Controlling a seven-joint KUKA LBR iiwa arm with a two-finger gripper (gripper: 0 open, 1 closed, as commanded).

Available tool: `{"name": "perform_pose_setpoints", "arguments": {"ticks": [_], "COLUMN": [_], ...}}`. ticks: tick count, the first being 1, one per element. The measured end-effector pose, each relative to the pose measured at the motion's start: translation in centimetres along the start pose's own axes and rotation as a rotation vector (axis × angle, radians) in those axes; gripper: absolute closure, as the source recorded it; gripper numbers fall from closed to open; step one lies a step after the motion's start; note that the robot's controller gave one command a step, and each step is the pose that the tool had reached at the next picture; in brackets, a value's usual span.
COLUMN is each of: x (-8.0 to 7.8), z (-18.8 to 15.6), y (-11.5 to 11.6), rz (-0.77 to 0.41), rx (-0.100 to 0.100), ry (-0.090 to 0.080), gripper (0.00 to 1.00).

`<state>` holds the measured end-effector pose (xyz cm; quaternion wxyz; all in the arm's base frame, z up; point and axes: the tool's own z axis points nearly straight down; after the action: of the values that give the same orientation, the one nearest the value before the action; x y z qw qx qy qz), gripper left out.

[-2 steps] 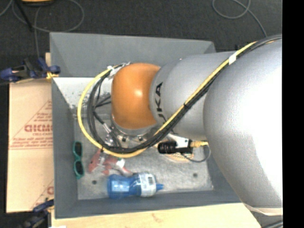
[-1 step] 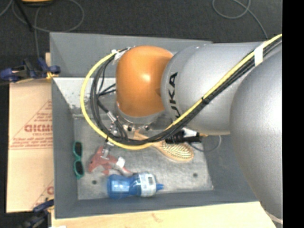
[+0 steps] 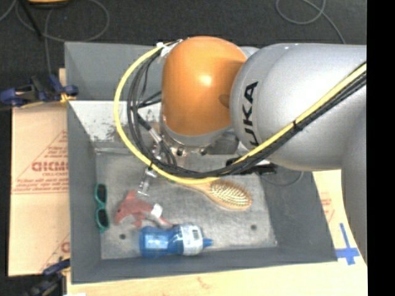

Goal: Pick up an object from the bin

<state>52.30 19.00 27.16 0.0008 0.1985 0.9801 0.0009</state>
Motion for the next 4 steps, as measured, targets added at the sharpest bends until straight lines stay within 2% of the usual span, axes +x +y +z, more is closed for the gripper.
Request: {"name": "perform_pose_setpoints", "arguments": {"ticks": [1,2,3,4], "x": [-0.1,-0.1,-1.1,-0.5], "z": [9.7,9.6,15.6,19.9], "y": [-0.6,-0.5,-1.1,-1.7], "rz": [0.297,0.297,0.322,0.309], "rx": [0.005,0.002,-0.002,-0.005], "ry": [0.001,0.000,-0.005,-0.008], "gripper": [0.00,0.00,0.00,1.00]}}
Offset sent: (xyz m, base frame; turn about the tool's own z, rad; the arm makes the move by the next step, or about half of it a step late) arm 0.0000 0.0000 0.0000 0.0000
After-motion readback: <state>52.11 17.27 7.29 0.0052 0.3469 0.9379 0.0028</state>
